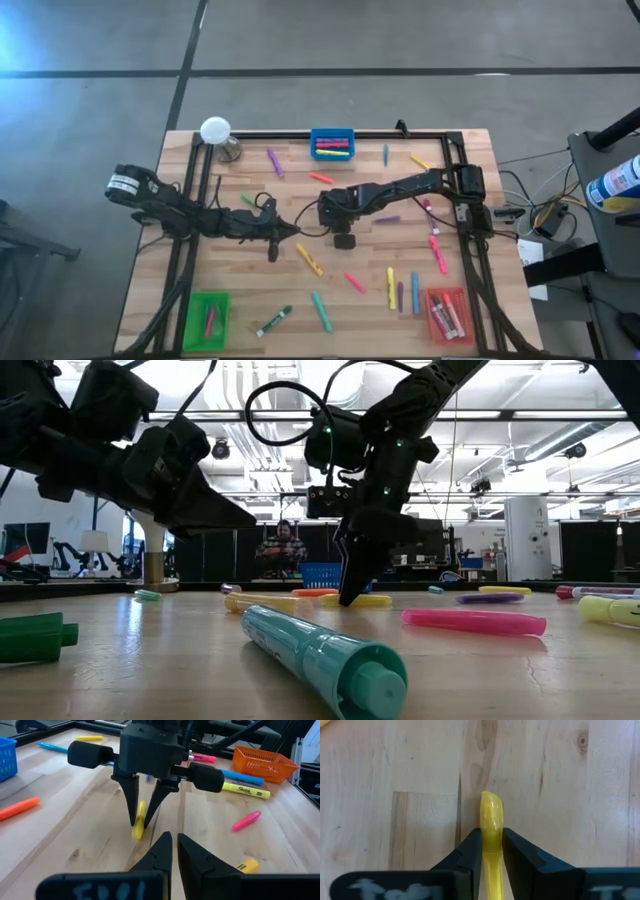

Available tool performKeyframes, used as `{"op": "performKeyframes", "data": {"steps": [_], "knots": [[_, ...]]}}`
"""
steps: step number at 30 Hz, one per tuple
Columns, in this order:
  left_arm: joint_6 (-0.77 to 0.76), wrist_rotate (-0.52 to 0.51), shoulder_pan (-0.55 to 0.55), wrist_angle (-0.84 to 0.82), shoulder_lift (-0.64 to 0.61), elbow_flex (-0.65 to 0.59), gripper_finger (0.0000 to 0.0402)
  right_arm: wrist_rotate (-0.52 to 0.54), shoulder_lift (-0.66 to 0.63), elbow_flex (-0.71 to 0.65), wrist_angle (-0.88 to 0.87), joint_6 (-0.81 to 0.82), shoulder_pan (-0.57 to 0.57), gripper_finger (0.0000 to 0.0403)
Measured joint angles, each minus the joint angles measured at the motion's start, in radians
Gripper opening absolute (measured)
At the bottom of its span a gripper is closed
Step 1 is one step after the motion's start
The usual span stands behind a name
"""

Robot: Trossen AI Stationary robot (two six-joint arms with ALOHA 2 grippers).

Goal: Pick & Place Markers
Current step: Put the left yellow pen into the green bin

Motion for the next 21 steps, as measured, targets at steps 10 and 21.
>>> {"op": "performKeyframes", "data": {"steps": [10,21], "knots": [[0.022,-0.001,0.0,0.027,0.0,0.0,0.0023,-0.001,-0.127,-0.077,0.167,0.008,0.013,0.005],[0.075,0.006,0.0,0.159,-0.001,0.007,0.0023,-0.074,-0.358,-0.61,1.283,0.226,0.033,0.0049]]}}
